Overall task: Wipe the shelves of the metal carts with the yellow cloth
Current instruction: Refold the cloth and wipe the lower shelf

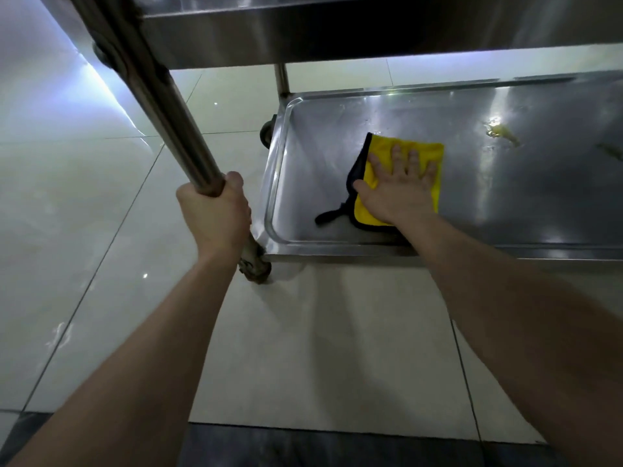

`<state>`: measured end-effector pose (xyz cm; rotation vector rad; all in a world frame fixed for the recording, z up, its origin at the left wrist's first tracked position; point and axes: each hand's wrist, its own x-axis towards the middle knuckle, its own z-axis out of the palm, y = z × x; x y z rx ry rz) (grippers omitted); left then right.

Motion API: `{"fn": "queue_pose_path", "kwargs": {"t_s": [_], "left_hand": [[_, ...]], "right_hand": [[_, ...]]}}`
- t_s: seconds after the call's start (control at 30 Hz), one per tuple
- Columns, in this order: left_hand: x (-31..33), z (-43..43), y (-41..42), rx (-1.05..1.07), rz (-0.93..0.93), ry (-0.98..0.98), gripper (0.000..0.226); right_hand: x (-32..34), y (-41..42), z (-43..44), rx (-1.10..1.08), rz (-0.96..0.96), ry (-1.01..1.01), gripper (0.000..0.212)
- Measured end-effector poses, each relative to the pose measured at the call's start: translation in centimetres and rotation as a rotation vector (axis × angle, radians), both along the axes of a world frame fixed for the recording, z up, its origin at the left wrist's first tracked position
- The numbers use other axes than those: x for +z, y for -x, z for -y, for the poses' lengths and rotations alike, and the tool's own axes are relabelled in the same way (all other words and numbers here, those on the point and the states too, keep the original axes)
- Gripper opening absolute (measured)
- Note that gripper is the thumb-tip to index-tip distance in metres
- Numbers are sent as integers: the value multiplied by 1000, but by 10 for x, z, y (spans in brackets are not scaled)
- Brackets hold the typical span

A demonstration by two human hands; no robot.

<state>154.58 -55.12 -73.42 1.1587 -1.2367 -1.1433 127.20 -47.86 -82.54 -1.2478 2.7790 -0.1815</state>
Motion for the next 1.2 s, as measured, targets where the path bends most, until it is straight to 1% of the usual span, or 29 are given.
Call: {"fn": "queue_pose_path", "kwargs": {"t_s": [0.17,0.23,0.3,0.37,0.47,0.57,0.7,0.8,0.9,1.0,1.07,1.2], "left_hand": [[0,-1,1,3,-11,5,33],[0,-1,1,6,-9,10,32],[0,-1,1,-1,-16,10,34],[1,-1,0,-10,-6,16,35],[2,-1,-1,-15,26,11,31],[4,0,-3,-12,46,-2,27],[3,-1,-2,-21,49,-1,24],[3,0,-2,-13,44,8,25],[1,1,-2,-11,47,10,22],[-3,2,-2,-8,43,20,20],[-4,2,-1,-5,41,23,20],[-4,1,-2,-20,19,15,22]], "right_hand": [[7,-106,75,246,2,-3,92],[7,-129,80,293,3,7,89],[5,-132,72,316,12,32,83],[4,-123,57,347,18,61,80],[1,-96,26,331,20,66,84],[-5,-40,-20,223,4,67,82],[-7,51,-94,0,5,6,81],[-6,71,-107,-80,1,-25,85],[-6,58,-83,-126,-16,-30,87],[1,35,-30,-123,11,-53,89],[6,8,15,-54,22,-64,87],[7,-79,80,147,2,-53,85]]}}
